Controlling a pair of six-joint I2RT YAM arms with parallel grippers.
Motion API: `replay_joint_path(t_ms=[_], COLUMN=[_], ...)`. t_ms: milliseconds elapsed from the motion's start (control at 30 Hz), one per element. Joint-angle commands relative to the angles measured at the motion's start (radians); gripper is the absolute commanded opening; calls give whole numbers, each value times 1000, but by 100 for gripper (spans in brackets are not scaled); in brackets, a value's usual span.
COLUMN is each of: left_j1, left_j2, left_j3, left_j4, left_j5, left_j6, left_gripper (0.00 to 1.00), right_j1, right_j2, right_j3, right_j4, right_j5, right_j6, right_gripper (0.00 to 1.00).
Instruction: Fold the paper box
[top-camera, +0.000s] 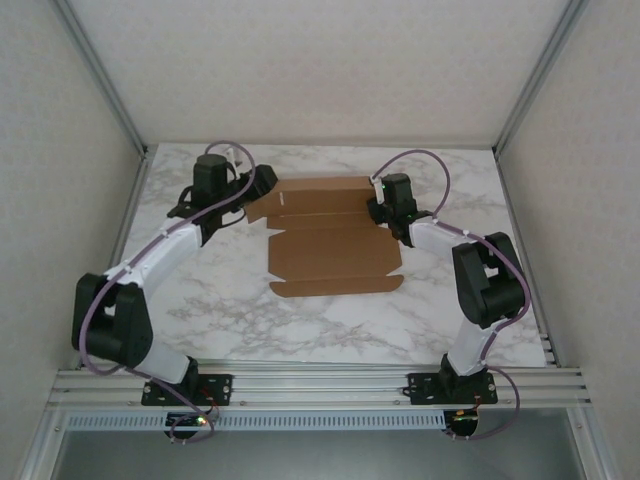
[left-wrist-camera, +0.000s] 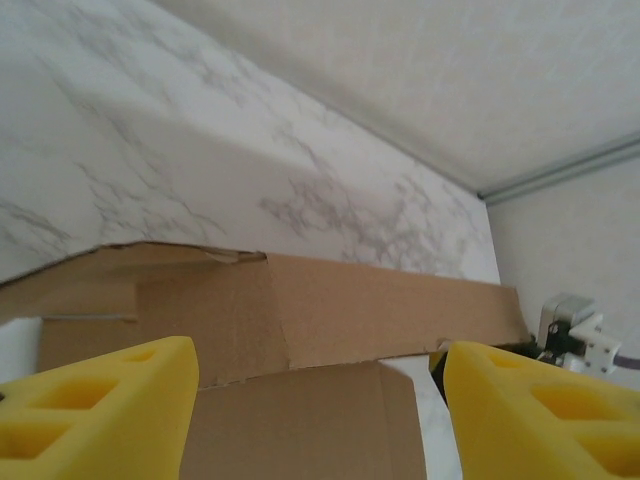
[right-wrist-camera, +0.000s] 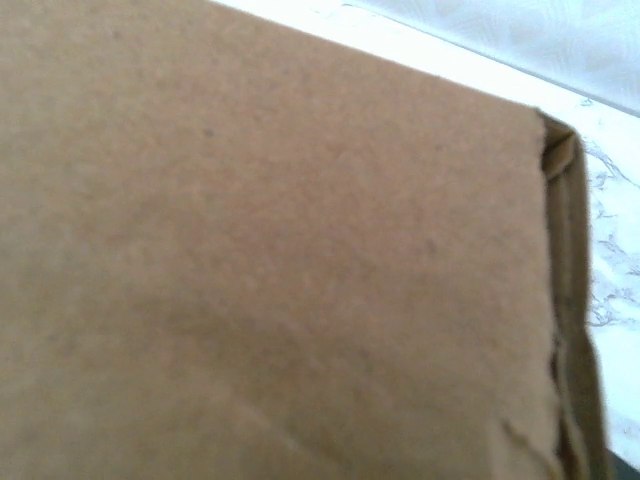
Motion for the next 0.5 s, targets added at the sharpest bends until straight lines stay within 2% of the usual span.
replay_joint_path(t_ms=[0, 467], left_j1=[11, 14], left_j2=[42, 122], left_j3=[51, 31], left_j4=[-13, 97], left_j5=[99, 184], left_j6=[-10, -118], left_gripper=[66, 61], right_j1=[2, 3], right_j2=[-23, -11], right_j3=[2, 22], right_j4=[-3, -35], right_j5=[-8, -17], right_j6=[15, 43], right_gripper=[45, 46])
